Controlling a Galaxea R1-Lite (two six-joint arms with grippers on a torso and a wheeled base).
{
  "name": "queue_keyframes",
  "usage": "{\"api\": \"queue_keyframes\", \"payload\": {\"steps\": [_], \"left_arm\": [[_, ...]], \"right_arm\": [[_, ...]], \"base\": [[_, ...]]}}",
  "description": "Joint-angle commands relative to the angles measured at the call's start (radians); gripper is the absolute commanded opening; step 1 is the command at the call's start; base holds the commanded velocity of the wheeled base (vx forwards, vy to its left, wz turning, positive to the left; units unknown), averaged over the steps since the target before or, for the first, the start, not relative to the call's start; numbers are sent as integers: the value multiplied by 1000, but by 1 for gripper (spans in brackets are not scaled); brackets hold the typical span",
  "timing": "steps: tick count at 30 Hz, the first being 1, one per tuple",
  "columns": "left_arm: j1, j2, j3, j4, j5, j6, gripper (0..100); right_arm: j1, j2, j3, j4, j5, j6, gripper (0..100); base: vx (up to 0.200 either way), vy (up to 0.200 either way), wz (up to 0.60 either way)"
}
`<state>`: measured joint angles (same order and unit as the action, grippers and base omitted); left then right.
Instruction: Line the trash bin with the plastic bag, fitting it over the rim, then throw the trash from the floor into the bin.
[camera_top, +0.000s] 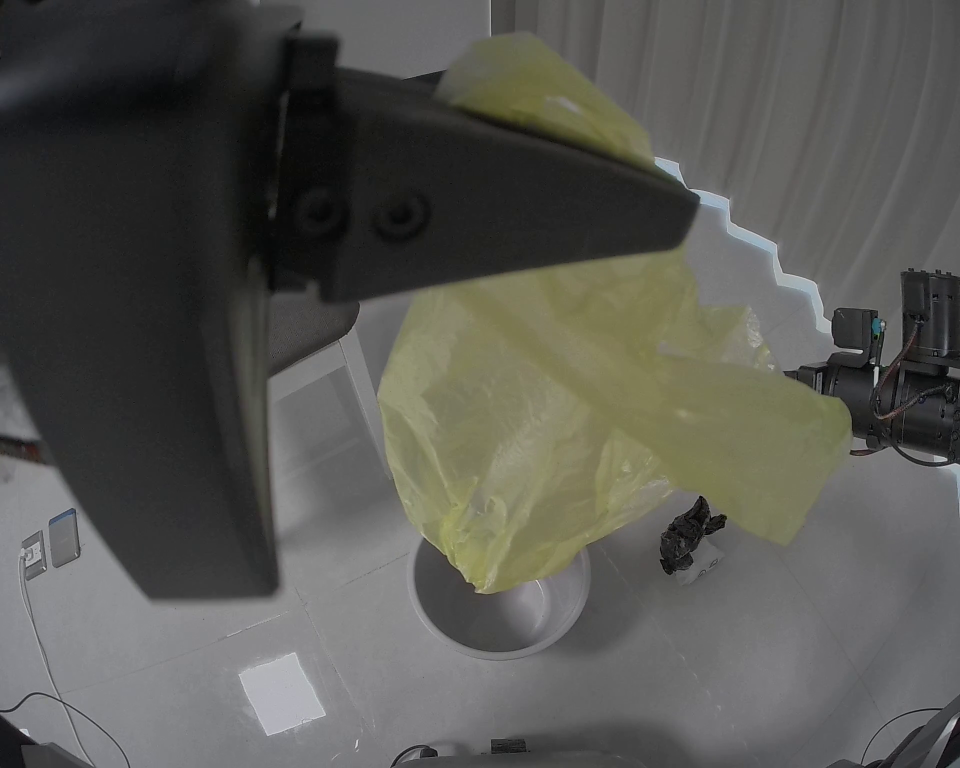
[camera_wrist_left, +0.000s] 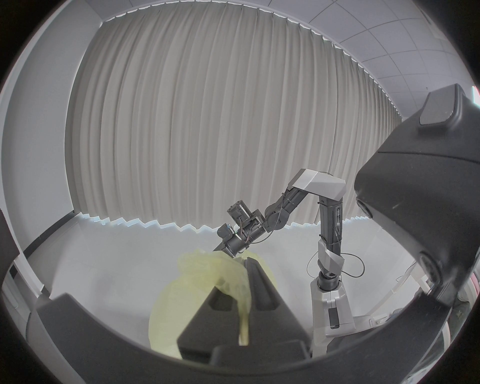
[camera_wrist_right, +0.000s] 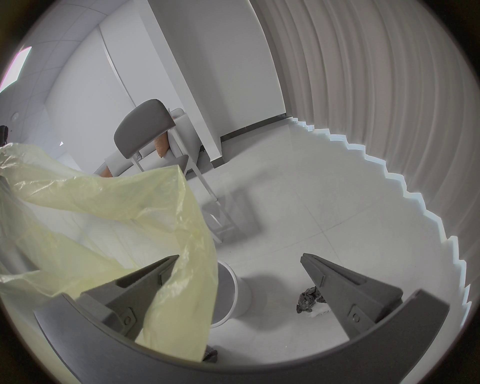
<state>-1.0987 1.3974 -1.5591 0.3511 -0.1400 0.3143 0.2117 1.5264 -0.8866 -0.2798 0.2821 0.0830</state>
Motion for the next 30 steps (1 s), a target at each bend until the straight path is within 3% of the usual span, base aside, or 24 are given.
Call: {"api": "queue_keyframes", "payload": {"steps": [1, 2, 3, 13, 19, 24, 27, 29, 30], "left_arm": [[-1, 9, 1, -1, 0, 2, 0], [-1, 12, -2, -1, 0, 0, 0], [-1, 15, -4, -3, 0, 2, 0], [-1, 38, -9, -41, 0, 2, 0], [13, 31, -10, -38, 16, -4, 0], [207, 80, -53, -20, 25, -17, 0], [232, 81, -30, -18, 23, -32, 0], [277, 54, 28, -24, 26, -155, 0], [277, 54, 28, -24, 26, -155, 0]], "right_arm": [[5, 3, 20, -12, 11, -2, 100], [5, 1, 26, -22, 20, -2, 100], [5, 0, 29, -35, 25, -2, 0], [61, -2, 49, -45, 25, 0, 0], [54, -5, 49, -47, 22, 6, 0], [46, -5, 49, -50, 15, 61, 0], [51, -2, 51, -50, 6, 73, 0], [71, 6, 48, -52, -44, 100, 0], [71, 6, 48, -52, -44, 100, 0]], "base": [[0, 0, 0], [0, 0, 0], [0, 0, 0], [0, 0, 0], [0, 0, 0], [0, 0, 0], [0, 0, 0], [0, 0, 0], [0, 0, 0]]}}
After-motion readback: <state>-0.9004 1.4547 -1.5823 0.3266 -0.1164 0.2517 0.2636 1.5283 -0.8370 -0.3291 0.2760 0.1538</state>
